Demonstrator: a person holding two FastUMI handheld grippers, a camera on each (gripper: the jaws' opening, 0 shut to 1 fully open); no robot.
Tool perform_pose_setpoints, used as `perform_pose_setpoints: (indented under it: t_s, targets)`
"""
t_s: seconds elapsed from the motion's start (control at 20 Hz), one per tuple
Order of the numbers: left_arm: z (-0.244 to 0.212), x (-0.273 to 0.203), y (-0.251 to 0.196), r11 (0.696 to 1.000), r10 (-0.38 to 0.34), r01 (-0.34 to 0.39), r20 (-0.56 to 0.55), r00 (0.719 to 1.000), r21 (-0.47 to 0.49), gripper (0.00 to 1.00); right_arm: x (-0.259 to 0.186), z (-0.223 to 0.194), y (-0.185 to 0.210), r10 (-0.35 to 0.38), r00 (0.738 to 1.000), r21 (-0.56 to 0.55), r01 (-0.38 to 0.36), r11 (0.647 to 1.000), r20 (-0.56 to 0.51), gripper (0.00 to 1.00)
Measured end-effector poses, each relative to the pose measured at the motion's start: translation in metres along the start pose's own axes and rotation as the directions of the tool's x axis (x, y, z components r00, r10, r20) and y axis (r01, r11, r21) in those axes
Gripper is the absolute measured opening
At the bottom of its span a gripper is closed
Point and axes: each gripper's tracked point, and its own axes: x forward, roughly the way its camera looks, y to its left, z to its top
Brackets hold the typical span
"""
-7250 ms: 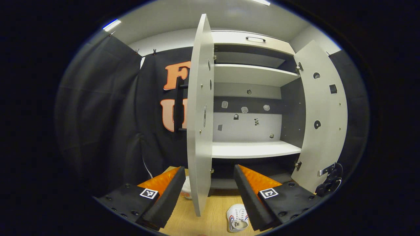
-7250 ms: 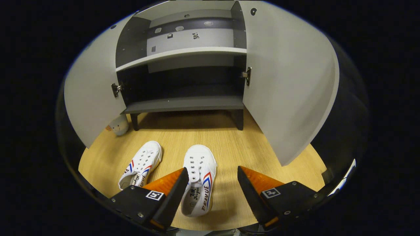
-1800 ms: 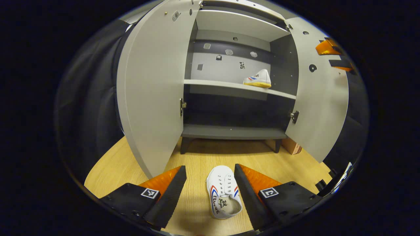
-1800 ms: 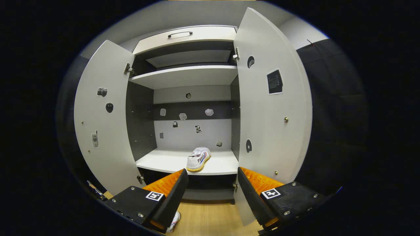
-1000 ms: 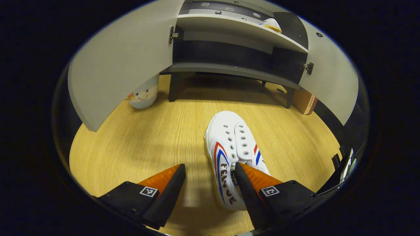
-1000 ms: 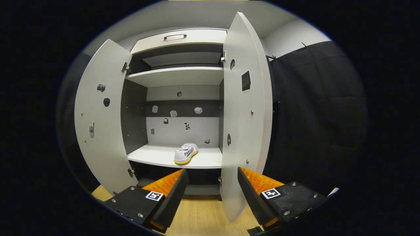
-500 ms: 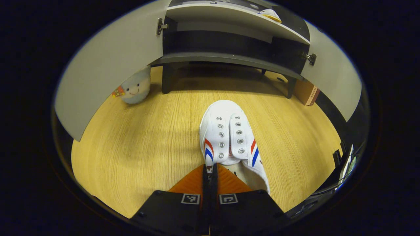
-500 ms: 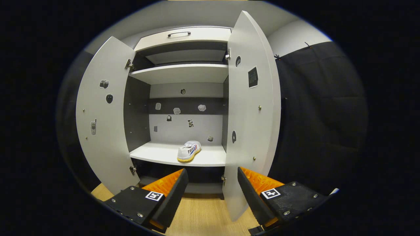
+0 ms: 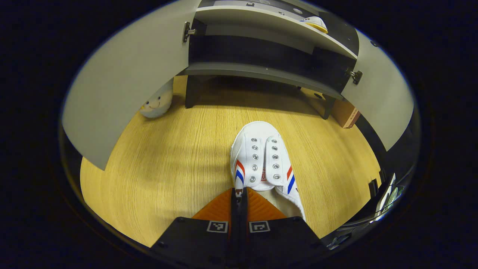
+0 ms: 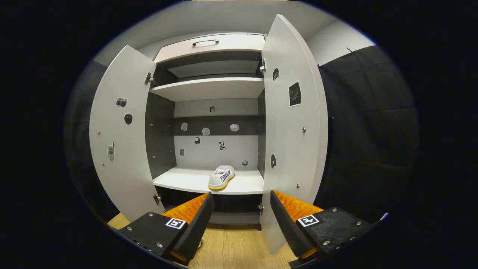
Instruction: Grab one shoe with the right hand and put it into the shoe cabinet, grab the other shoe with the left hand and put it into the shoe cabinet; then close the right door with the right hand and the left door with the left hand.
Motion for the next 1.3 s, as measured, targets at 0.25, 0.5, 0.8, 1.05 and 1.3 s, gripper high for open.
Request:
perform_pose_setpoints:
  t_s: [0.25, 0.5, 0.8, 1.05, 1.3]
  targets:
    - [0.014, -0.012, 0.002, 0.998, -0.044, 0.044, 0.006, 0.999, -0.039, 0.06, 0.000, 0.004, 0.007, 0.021, 1.000, -0.005, -0.021, 1.000, 0.014, 0.93]
    - [0.031, -0.028, 0.004, 0.997, -0.059, 0.062, 0.056, 0.997, -0.048, 0.06, 0.001, 0.005, 0.017, 0.062, 0.998, 0.005, -0.062, 0.998, 0.020, 0.93]
    - [0.050, -0.046, 0.009, 0.995, -0.080, 0.088, 0.182, 0.980, -0.041, 0.06, 0.004, 0.011, 0.025, 0.101, 0.994, -0.008, -0.101, 0.995, 0.040, 0.93]
    - [0.047, -0.039, 0.010, 0.998, -0.059, 0.066, 0.271, 0.961, -0.016, 0.06, 0.005, 0.015, 0.025, 0.116, 0.992, 0.006, -0.116, 0.993, 0.056, 0.93]
    - [0.046, -0.041, 0.008, 0.999, -0.037, 0.048, 0.345, 0.938, -0.025, 0.06, 0.005, 0.021, 0.018, 0.109, 0.991, -0.001, -0.109, 0.994, 0.075, 0.93]
